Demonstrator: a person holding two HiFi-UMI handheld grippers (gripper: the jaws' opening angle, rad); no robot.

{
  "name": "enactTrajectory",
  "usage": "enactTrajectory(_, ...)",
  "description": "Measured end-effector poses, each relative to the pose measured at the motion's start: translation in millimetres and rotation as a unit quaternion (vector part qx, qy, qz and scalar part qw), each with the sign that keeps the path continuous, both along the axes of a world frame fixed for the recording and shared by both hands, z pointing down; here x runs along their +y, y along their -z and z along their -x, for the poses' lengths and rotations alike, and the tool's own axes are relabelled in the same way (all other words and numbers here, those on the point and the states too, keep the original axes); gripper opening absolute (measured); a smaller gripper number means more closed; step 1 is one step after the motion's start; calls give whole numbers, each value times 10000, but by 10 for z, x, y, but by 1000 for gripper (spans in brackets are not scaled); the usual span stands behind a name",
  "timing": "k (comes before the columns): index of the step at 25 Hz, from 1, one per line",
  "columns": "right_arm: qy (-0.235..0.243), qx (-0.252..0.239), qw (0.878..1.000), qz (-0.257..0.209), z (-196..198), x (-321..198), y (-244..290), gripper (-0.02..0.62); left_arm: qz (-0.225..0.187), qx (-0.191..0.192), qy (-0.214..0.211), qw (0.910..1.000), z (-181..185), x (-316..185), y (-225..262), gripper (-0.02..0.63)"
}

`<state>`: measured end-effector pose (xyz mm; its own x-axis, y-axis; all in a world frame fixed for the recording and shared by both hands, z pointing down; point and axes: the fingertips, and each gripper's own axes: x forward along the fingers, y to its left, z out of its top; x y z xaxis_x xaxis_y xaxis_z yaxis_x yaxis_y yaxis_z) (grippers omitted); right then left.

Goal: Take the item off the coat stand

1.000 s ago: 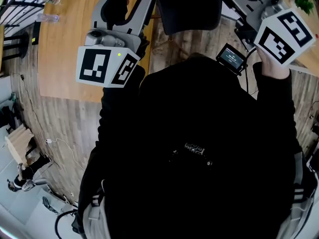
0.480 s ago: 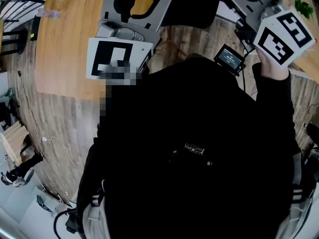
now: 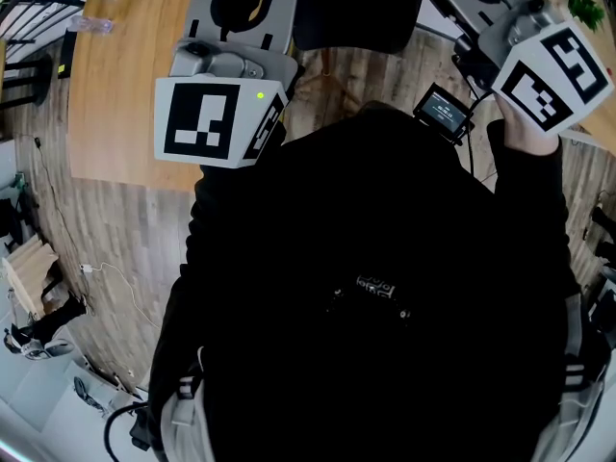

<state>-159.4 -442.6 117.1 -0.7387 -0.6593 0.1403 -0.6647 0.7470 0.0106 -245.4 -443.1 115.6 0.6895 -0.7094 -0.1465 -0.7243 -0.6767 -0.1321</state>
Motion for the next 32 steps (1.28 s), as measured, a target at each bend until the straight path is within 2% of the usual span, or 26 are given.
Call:
enactTrajectory(8, 129, -59, 9997, -177, 11, 87, 101, 32, -103, 209, 6, 9997, -6, 48, 83, 18)
enactTrajectory(16, 671, -199, 9963, -492, -129, 306, 364, 32, -441, 317, 273, 9981, -134, 286, 308, 18)
enactTrajectory(24, 978, -391, 9924, -637, -458, 791, 476, 32, -755, 390, 485, 9952, -449, 821, 451, 18)
enactTrajectory(28, 855, -453, 9936, -589, -702, 1015, 394, 32, -686, 320, 350, 9965, -682, 1024, 376, 18)
enactTrajectory(32, 652, -424, 9964, -344, -1008, 1157, 256, 32, -315, 279, 65, 9991, -1038, 1115, 203, 18)
